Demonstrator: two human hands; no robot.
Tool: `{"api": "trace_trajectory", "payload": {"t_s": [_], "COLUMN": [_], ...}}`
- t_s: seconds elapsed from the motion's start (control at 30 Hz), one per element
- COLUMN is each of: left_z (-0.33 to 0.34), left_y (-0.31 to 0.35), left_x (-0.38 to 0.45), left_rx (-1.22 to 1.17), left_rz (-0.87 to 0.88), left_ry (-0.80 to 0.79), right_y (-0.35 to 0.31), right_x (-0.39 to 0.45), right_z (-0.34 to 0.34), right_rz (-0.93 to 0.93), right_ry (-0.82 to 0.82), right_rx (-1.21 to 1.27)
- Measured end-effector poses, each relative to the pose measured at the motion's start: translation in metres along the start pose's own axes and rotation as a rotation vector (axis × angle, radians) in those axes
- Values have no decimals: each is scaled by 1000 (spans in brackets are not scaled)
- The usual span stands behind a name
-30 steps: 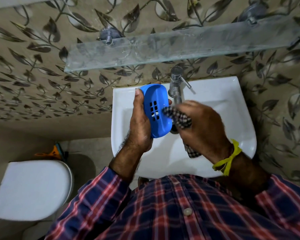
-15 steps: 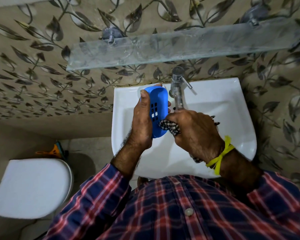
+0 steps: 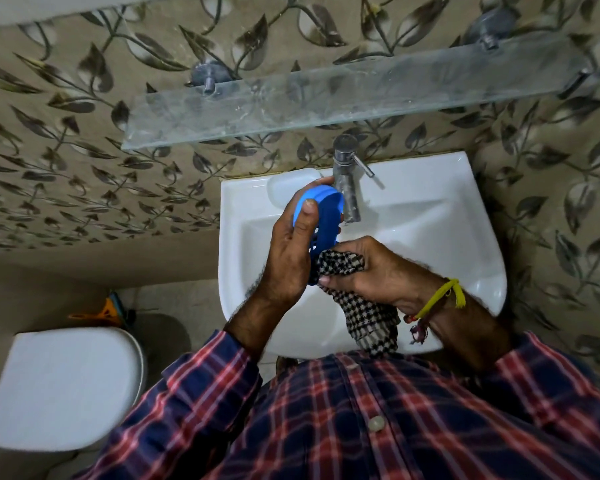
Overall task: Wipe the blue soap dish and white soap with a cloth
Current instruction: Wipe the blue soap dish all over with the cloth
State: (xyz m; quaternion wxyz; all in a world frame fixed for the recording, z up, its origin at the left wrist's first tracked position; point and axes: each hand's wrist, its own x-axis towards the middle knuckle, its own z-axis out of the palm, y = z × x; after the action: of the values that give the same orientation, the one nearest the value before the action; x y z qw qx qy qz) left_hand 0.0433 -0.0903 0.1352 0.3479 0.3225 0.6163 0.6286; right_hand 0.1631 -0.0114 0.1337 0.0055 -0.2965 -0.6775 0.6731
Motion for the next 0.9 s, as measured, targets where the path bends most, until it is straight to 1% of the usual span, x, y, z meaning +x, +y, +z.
{"api": "trace_trajectory", "payload": {"t_s": [0.1,0.13,0.2,0.23,0.27,0.3,0.37,0.4,0.43,0.53,0.6,0.67,0.77,0.9], "left_z": [1,0,-5,-9,-14,-20,-27,-27,-25,-14,-8,-9,-13,-15], "left_y": [-2,0,8,12,15,18,16,12,7,-7,-10,-13,-15,-13], "left_x": [1,2,9,14,18,21,22,20,18,10,6,2,-2,-7], "left_rx": [33,34,-18,-62,-114,-160,-196,-189,-180,-169,-164,-137,-118,-179], "left_rz": [20,17,-11,-38,-59,-76,-88,-78,-69,-110,-137,-139,-146,-136], "left_ry": [-30,-31,26,64,81,83,83,89,102,199,247,240,229,228], "right_y": [2,3,9,14,20,24,29,30,29,21,15,10,-2,-24], "right_x": [1,1,-2,-4,-6,-7,-8,-7,-6,-2,-1,-1,-2,-5], "right_z": [-5,-7,-8,-8,-8,-11,-21,-28,-35,-44,-44,-42,-35,-25], "right_rz": [12,34,65,53,25,-8,-62,-78,-96,-190,-263,-332,-441,-575], "right_ry": [-55,-86,-172,-190,-161,-84,165,284,369,557,717,838,892,807], "right_rx": [66,36,-148,-201,-176,-101,25,29,19,-50,-206,-362,-479,-557]}}
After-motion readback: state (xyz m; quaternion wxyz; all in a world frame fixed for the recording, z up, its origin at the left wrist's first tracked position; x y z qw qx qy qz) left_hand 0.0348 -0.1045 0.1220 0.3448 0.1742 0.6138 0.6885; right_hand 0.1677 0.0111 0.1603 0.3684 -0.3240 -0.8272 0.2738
